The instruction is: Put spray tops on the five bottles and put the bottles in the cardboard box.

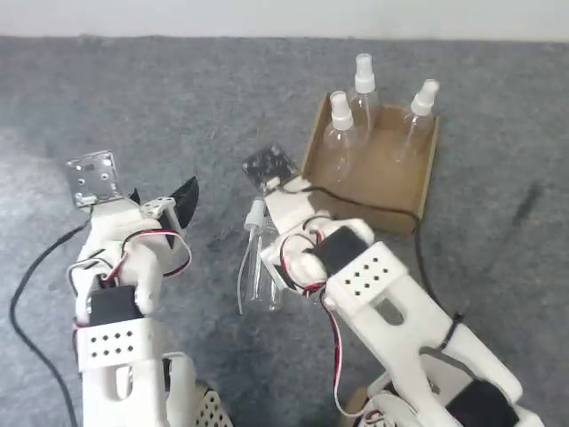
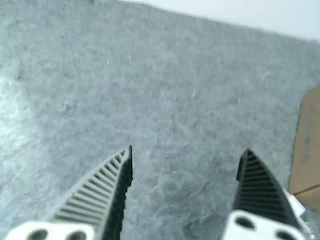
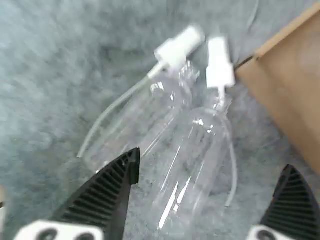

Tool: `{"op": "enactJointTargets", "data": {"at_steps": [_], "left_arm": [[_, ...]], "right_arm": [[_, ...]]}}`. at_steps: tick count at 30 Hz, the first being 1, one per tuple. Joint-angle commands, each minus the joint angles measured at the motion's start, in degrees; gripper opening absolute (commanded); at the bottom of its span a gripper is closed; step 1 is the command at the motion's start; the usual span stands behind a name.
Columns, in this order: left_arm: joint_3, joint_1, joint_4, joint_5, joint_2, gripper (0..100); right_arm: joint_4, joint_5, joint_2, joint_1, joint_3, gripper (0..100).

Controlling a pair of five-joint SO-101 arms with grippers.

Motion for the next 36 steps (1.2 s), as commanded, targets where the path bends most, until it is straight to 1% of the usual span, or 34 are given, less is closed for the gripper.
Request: {"op": "enactJointTargets", "data": {"at_steps": [1, 4, 7, 9, 12, 16, 18, 20, 23, 28, 31, 34, 36], "left_arm": [[-3.1, -0.8, -1.4, 0.8, -0.1, 31], [-3.1, -0.7, -1.5, 0.8, 0.0, 31], [-3.1, -0.7, -1.5, 0.8, 0.0, 31], [-3.0, 0.0, -1.4, 0.8, 0.0, 31], [-2.1, 1.3, -1.7, 0.7, -0.3, 31], [-2.1, 1.4, -1.8, 0.6, -0.3, 31], [-2.1, 1.4, -1.8, 0.6, -0.3, 31], [-2.1, 1.4, -1.8, 0.6, -0.3, 31], [-2.1, 1.4, -1.8, 0.6, -0.3, 31], [-2.1, 1.4, -1.8, 0.6, -0.3, 31], [-2.1, 1.4, -1.8, 0.6, -0.3, 31], [-2.1, 1.4, -1.8, 0.6, -0.3, 31], [-2.1, 1.4, -1.8, 0.6, -0.3, 31]], "right_arm": [[-6.5, -0.8, 1.2, -0.1, 5.3, 36.8], [-7.9, -1.1, 2.6, 0.0, 7.9, 36.8], [-7.9, -5.6, 3.5, 0.0, 8.7, 36.8], [-7.7, -7.5, 3.6, 0.0, 8.8, 35.1], [-7.3, -10.2, 3.7, 0.0, 8.8, 27.2], [-7.2, -16.2, 3.7, 0.0, 8.9, 10.8], [-7.2, -16.4, 3.8, 0.0, 9.0, 4.7], [-7.3, -15.0, 3.8, 0.0, 10.1, 3.3], [-7.7, -14.9, 3.8, -0.1, 11.4, 7.3], [-7.6, -14.9, 3.7, -0.4, 11.6, 24.0], [-8.2, -15.0, 3.3, -1.4, 10.9, 31.7], [-8.6, -15.0, 3.6, -3.4, 9.1, 35.3], [-8.6, -15.0, 3.7, -5.4, 7.8, 35.5]]}}
